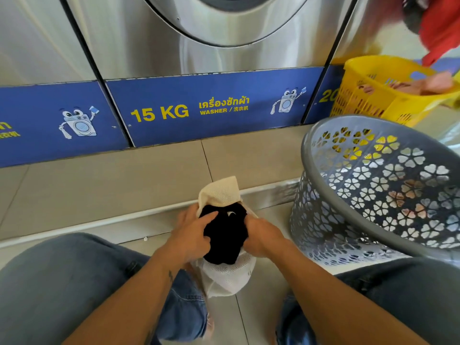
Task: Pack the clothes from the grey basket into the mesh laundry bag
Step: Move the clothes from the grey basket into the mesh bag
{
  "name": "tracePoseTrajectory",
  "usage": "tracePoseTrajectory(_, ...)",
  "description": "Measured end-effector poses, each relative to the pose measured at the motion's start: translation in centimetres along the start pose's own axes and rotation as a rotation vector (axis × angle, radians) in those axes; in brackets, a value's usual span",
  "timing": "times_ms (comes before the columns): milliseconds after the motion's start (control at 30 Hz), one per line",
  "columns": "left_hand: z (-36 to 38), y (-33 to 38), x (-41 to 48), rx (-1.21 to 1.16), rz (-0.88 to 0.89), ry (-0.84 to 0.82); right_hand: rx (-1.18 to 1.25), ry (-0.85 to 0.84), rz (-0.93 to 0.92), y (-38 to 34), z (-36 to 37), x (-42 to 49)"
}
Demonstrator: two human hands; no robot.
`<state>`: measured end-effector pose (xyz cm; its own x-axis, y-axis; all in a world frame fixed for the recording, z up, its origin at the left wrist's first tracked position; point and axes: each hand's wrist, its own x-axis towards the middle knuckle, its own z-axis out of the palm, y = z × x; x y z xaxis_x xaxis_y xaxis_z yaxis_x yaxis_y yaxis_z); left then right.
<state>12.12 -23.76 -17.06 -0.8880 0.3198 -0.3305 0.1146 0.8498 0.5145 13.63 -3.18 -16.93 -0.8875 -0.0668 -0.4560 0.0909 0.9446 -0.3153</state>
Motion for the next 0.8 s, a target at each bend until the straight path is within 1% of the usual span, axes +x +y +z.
tracePoseTrajectory(100, 0.3, 0.5, -0.5, 0.158, 0.008, -0.029, -0.274, -0.070, -0.029, 0.4, 0.9, -1.4)
tracePoseTrajectory(200, 1.1, 1.4, -0.9, 0.271, 0.023, -0.032, -0.342, -0.057, -0.035, 1.2, 1.5, -2.0)
tracePoseTrajectory(267, 2.1, 1.9, -1.1, 0.351, 0.052, 0.015, -0.297, -0.024, -0.034, 1.7, 1.5, -2.3)
tracePoseTrajectory(367, 3.6, 2.2, -1.1, 0.432, 0.081, 0.103, -0.115, 0.040, -0.004, 2.3, 1.3, -2.6)
tracePoseTrajectory(467, 4.4, 2.6, -0.8, 0.503, 0.080, 0.146, 0.012, 0.077, 0.052, 2.9, 1.4, -2.6)
tracePoseTrajectory(533, 4.5, 3.0, -0.3, 0.524, 0.081, 0.166, 0.045, 0.051, 0.101, 3.1, 1.6, -2.7)
tracePoseTrajectory(600, 4.6, 3.3, 0.3, 0.534, 0.099, 0.189, 0.095, 0.004, 0.113, 3.3, 1.9, -2.7)
tracePoseTrajectory(700, 4.8, 4.0, 1.3, 0.529, 0.104, 0.209, 0.171, -0.086, 0.052, 3.8, 2.1, -2.5)
tracePoseTrajectory(800, 4.8, 4.5, 2.0, 0.499, 0.082, 0.230, 0.330, -0.155, 0.014, 4.2, 2.2, -2.7)
